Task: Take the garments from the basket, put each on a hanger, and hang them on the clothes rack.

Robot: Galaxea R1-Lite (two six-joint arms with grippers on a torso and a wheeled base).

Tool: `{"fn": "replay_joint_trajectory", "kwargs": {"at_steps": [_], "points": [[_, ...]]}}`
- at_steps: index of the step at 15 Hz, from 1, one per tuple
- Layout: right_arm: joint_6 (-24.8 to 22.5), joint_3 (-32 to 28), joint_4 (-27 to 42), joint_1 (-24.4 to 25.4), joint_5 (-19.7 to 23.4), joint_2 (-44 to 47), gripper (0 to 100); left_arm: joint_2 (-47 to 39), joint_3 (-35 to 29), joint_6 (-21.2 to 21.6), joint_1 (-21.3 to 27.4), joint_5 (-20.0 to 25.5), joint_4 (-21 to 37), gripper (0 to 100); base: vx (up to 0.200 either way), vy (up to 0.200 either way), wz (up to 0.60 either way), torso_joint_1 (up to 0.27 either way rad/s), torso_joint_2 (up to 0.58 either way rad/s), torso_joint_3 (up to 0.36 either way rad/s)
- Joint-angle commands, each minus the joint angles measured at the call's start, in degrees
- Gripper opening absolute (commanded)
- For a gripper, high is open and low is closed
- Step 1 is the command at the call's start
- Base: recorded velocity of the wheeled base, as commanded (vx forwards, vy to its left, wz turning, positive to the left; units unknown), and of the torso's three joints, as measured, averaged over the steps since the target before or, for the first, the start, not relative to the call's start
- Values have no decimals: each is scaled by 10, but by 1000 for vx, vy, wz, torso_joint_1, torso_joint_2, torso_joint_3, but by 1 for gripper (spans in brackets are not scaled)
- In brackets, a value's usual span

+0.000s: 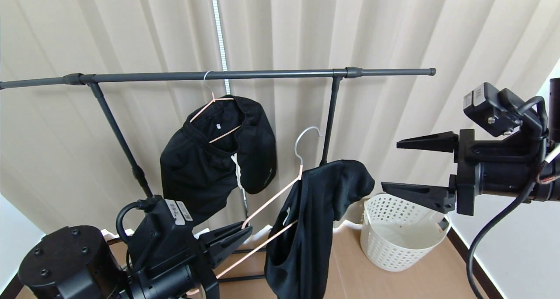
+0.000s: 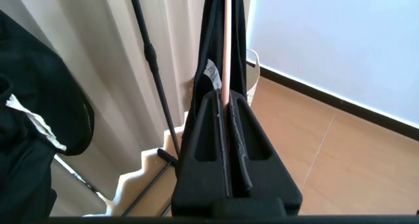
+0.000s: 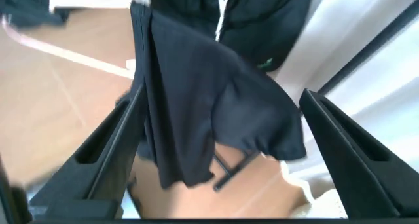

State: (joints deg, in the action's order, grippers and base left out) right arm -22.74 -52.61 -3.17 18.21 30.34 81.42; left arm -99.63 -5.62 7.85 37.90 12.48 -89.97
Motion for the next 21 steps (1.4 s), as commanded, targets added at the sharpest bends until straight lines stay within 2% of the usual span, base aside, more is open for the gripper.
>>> {"fn": "replay_joint_trajectory", "kwargs": {"at_steps": [1, 3, 5, 6, 7, 9, 14, 21], "points": [[-92, -96, 98, -27, 55, 63, 100, 6, 10, 1, -4, 14, 0, 0, 0, 0, 0, 0, 0, 0], [-180, -143, 169, -29, 78, 102, 100, 11, 17, 2, -7, 23, 0, 0, 0, 0, 0, 0, 0, 0], [-235, -180, 233, -29, 82, 126, 100, 18, 19, 2, -7, 29, 0, 0, 0, 0, 0, 0, 0, 0], [-279, -217, 299, -29, 94, 145, 100, 23, 25, 3, -7, 44, 0, 0, 0, 0, 0, 0, 0, 0], [-304, -237, 327, -29, 105, 154, 100, 25, 28, 3, -8, 56, 0, 0, 0, 0, 0, 0, 0, 0], [-309, -263, 353, -29, 124, 160, 100, 27, 35, 6, -9, 70, 0, 0, 0, 0, 0, 0, 0, 0], [-320, -260, 376, -1, 125, 176, 100, 35, 44, 12, -11, 109, 0, 0, 0, 0, 0, 0, 0, 0], [-317, -271, 371, 65, 132, 222, 100, 35, 48, 12, -11, 111, 0, 0, 0, 0, 0, 0, 0, 0]]}}
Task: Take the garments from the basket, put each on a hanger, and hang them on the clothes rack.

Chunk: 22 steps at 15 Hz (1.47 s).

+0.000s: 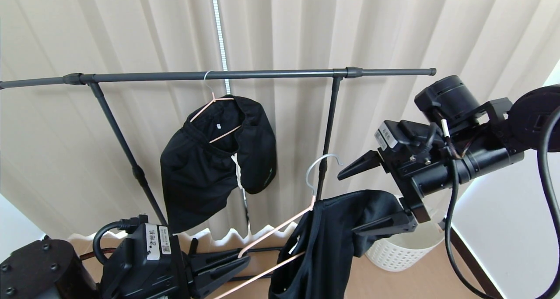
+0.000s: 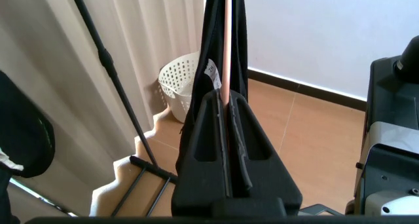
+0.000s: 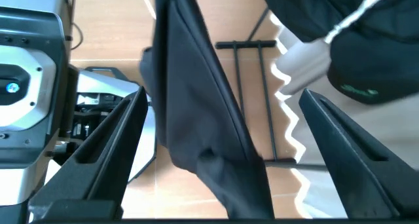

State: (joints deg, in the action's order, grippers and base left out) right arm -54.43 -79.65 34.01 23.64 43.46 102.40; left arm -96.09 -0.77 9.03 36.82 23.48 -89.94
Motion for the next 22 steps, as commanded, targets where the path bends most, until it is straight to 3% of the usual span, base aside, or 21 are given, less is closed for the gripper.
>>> {"fn": "replay_joint_trajectory", "kwargs": {"at_steps": [1, 9, 10, 22], "points": [[0, -2, -2, 12, 0, 18, 100, -1, 0, 0, 1, 1, -1, 0, 0, 0, 0, 0, 0, 0], [10, -18, 1, 27, 1, 45, 100, 0, 0, 0, 1, 0, -1, 0, 0, 0, 0, 0, 0, 0], [12, -17, 3, 29, 1, 44, 0, 0, 0, 0, 1, 0, -1, 0, 0, 0, 0, 0, 0, 0], [11, 10, 10, 32, -2, 1, 0, -1, 0, -8, -2, -1, -1, 0, 0, 0, 0, 0, 0, 0]]}}
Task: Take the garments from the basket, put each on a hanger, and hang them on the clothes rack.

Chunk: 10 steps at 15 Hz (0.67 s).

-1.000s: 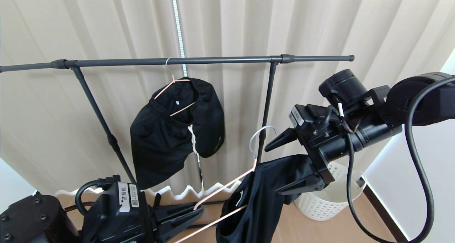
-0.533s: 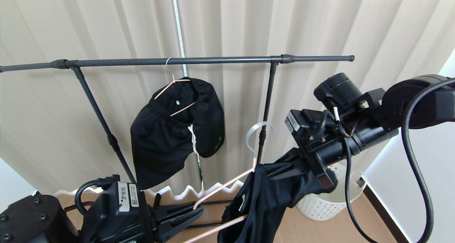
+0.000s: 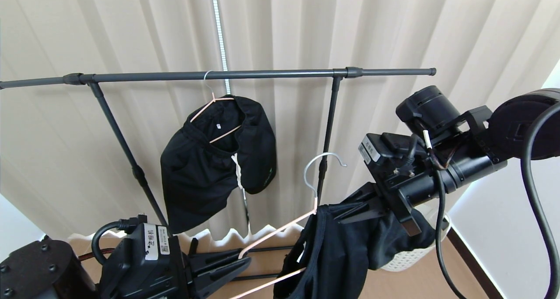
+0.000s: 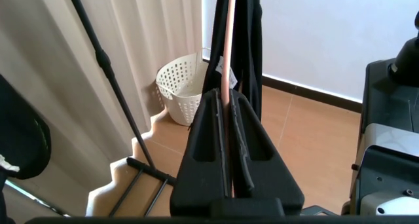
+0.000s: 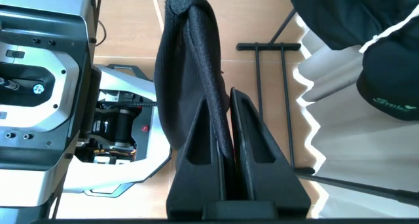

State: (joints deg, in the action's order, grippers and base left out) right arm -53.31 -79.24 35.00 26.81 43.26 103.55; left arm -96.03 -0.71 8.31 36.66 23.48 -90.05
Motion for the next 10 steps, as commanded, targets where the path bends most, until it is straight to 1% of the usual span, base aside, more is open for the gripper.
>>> {"fn": "replay_joint_trajectory", "kwargs": {"at_steps": [1, 3, 4, 7, 10], "points": [[0, 7, 0, 0, 0, -12, 0, -2, 1, 0, 0, -1, 1, 0, 0, 0, 0, 0, 0, 0], [0, 7, 1, 1, 0, -23, 0, -2, 0, 0, -3, 0, 1, 0, 0, 0, 0, 0, 0, 0], [0, 7, 1, 1, 0, -27, 0, -3, 0, 1, -7, 0, 1, 100, 0, 0, 0, 0, 0, 0], [0, 8, 19, 1, -4, -43, 0, -7, -2, 0, -9, 0, 1, 100, 0, 0, 0, 0, 0, 0], [0, 15, 21, 1, -22, -50, 0, -11, -2, 0, -18, -1, 1, 100, 0, 0, 0, 0, 0, 0]]}}
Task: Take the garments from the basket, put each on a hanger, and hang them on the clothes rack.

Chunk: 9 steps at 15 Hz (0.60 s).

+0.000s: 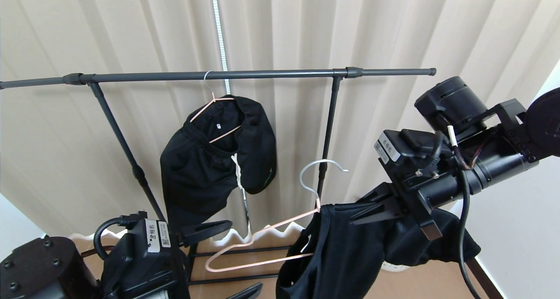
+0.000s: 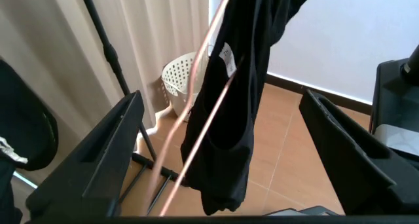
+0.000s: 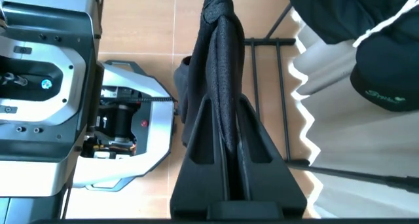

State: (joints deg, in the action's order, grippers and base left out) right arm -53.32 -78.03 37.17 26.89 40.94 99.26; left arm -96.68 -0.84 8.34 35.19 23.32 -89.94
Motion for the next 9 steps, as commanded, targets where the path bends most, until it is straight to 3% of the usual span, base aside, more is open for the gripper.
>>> {"fn": "replay_joint_trajectory", "kwargs": {"at_steps": [1, 4, 7, 9], "points": [[-1, 3, 0, 0, -4, -10, 0, -7, -2, -2, -12, 1, -1, 100, 0, 0, 0, 0, 0, 0], [-1, 1, -6, 0, -48, -19, 0, -8, -21, -38, -46, 1, -1, 100, 0, 0, 0, 0, 0, 0], [1, -9, -10, 4, -110, -31, 0, -10, -40, -111, -53, 1, -1, 100, 0, 0, 0, 0, 0, 0], [8, -19, -11, 13, -136, -33, 0, -34, -37, -111, -52, 1, -1, 100, 0, 0, 0, 0, 0, 0]]}}
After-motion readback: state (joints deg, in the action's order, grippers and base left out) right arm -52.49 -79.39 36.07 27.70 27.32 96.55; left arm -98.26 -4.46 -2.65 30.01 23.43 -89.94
